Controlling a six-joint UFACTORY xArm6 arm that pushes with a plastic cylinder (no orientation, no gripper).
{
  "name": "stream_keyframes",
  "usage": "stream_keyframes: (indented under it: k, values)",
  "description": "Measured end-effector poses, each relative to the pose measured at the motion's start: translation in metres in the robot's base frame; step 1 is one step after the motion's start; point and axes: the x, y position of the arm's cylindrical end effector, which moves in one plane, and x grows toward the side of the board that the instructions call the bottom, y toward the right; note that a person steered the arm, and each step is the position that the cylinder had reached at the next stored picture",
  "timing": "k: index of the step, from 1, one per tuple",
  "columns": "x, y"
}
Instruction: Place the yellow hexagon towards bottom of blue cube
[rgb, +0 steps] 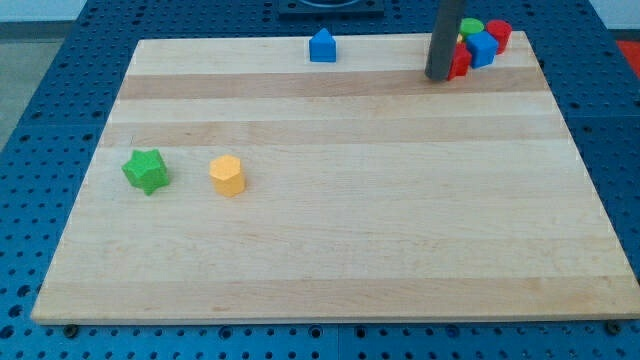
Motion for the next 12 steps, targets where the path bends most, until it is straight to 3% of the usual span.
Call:
stream_keyframes:
  k: [1,2,4,6,8,10,12]
  values:
    - [-0.004,0.000]
    - [0.023,0.000]
    - [0.152,-0.030]
    - [0.236,-0.167]
    - [0.248,-0.316]
    - [0.243,-0.329]
    - [0.208,-0.329]
